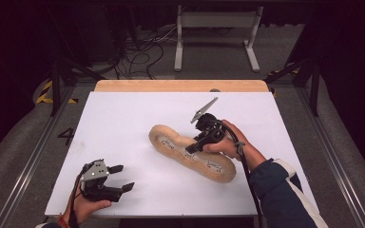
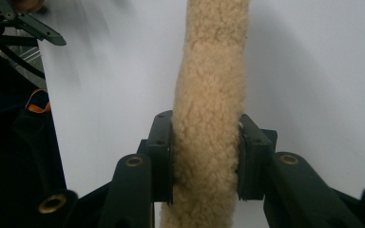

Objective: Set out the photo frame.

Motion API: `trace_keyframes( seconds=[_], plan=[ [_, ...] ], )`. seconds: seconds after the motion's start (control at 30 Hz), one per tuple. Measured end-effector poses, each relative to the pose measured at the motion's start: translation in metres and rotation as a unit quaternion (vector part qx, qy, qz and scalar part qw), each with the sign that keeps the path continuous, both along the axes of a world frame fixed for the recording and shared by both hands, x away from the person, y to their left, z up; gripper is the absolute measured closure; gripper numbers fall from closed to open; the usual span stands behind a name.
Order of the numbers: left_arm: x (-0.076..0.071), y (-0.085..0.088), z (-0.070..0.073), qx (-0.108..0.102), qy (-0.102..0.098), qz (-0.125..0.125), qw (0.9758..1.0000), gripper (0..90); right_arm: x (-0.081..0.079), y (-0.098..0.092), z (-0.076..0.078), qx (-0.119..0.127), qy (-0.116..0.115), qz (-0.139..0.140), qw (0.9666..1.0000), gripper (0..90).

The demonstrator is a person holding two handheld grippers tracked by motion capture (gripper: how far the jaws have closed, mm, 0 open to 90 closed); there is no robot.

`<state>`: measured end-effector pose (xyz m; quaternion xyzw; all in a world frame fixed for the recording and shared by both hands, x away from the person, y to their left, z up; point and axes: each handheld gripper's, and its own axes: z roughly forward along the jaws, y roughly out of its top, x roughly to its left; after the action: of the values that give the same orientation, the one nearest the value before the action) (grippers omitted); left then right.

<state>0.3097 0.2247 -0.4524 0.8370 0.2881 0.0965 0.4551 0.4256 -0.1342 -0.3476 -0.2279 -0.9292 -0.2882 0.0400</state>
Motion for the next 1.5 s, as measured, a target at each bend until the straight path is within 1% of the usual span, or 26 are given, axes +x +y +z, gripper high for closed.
trace_keyframes(
  seconds=[0.1,0.23,0.27,0.37,0.4,0.47,0.5,0.53,0.57,0.6,0.67,0.7,0.77,0.83,0.9,0.93,0.97,1.0,1.03,1.07,1.1,1.2,1.27,1.33,1.4,1.5],
  plan=[
    [0.007,-0.006,0.003,0.002,-0.004,0.0,1.0,22.3,0.003,-0.001,0.0,0.001,-0.005,0.005,1.0,64.2],
    [0.025,-0.02,0.004,0.008,-0.01,-0.003,0.9999,19.4,0.005,-0.006,-0.002,0.01,-0.011,-0.006,0.9999,60.9],
    [0.025,-0.02,0.004,0.008,-0.01,-0.003,0.9999,19.2,0.005,-0.008,-0.002,0.009,-0.017,-0.013,0.9997,58.9],
    [0.039,-0.032,0.006,0.01,-0.016,-0.008,0.9998,16.6,0.006,-0.011,-0.003,0.009,-0.027,-0.024,0.9993,55.5],
    [0.047,-0.039,0.007,0.013,-0.016,-0.013,0.9997,16.6,0.005,-0.012,-0.003,0.005,-0.032,-0.026,0.9991,54.1],
    [0.058,-0.047,0.009,0.006,-0.018,-0.014,0.9997,15.4,0.004,-0.015,-0.004,0.012,-0.028,-0.031,0.9991,53.3],
    [0.066,-0.052,0.009,0.0,-0.012,-0.016,0.9998,15.4,0.004,-0.016,-0.003,0.008,-0.034,-0.034,0.9988,51.4],
    [0.071,-0.056,0.009,0.003,-0.018,-0.016,0.9997,15.2,0.002,-0.017,-0.002,0.006,-0.041,-0.039,0.9984,48.2],
    [0.078,-0.062,0.009,0.002,-0.019,-0.019,0.9996,15.1,0.001,-0.019,-0.001,0.01,-0.042,-0.046,0.998,47.3],
    [0.084,-0.065,0.009,0.004,-0.017,-0.02,0.9996,14.8,-0.001,-0.023,0.002,0.014,-0.053,-0.056,0.9969,45.6],
    [0.089,-0.069,0.009,0.0,-0.017,-0.02,0.9997,14.1,-0.003,-0.027,0.003,0.016,-0.061,-0.061,0.9962,43.6],
    [0.092,-0.071,0.009,0.001,-0.021,-0.02,0.9996,14.3,-0.006,-0.031,0.004,0.013,-0.075,-0.069,0.9947,41.1],
    [0.099,-0.074,0.009,-0.001,-0.016,-0.016,0.9998,14.2,-0.016,-0.042,0.006,0.02,-0.104,-0.085,0.9907,40.9],
    [0.104,-0.075,0.009,-0.006,-0.017,-0.018,0.9997,14.5,-0.028,-0.051,0.007,0.023,-0.14,-0.1,0.9849,42.0],
    [0.108,-0.078,0.01,0.0,-0.022,-0.01,0.9997,14.7,-0.038,-0.059,0.007,0.022,-0.164,-0.112,0.9798,42.1],
    [0.109,-0.08,0.01,0.002,-0.028,-0.01,0.9996,15.6,-0.045,-0.067,0.006,0.038,-0.171,-0.124,0.9768,42.1],
    [0.111,-0.082,0.009,0.005,-0.023,-0.008,0.9997,16.3,-0.05,-0.073,0.005,0.047,-0.178,-0.136,0.9735,41.8],
    [0.111,-0.082,0.009,0.005,-0.023,-0.008,0.9997,15.9,-0.05,-0.073,0.005,0.047,-0.178,-0.136,0.9735,41.8],
    [0.113,-0.083,0.009,0.007,-0.024,-0.007,0.9997,15.9,-0.058,-0.079,0.004,0.056,-0.188,-0.149,0.9692,41.6],
    [0.116,-0.085,0.01,0.004,-0.024,-0.007,0.9997,16.6,-0.071,-0.09,0.0,0.072,-0.206,-0.165,0.9618,40.3],
    [0.116,-0.085,0.01,0.004,-0.024,-0.007,0.9997,16.7,-0.071,-0.09,0.0,0.072,-0.206,-0.165,0.9618,40.3],
    [0.12,-0.086,0.011,-0.003,-0.023,-0.007,0.9997,18.0,-0.087,-0.098,-0.009,0.084,-0.215,-0.177,0.9567,40.2],
    [0.122,-0.088,0.01,0.001,-0.03,-0.006,0.9995,20.6,-0.098,-0.102,-0.018,0.091,-0.216,-0.183,0.9548,39.6],
    [0.123,-0.09,0.009,0.005,-0.034,-0.007,0.9994,22.6,-0.106,-0.106,-0.027,0.097,-0.221,-0.197,0.9502,38.9],
    [0.123,-0.093,0.009,0.006,-0.036,-0.005,0.9993,22.9,-0.112,-0.111,-0.038,0.111,-0.212,-0.215,0.9467,38.8],
    [0.125,-0.092,0.008,0.002,-0.039,-0.003,0.9992,24.7,-0.117,-0.115,-0.052,0.108,-0.206,-0.23,0.9449,39.6]
  ],
)
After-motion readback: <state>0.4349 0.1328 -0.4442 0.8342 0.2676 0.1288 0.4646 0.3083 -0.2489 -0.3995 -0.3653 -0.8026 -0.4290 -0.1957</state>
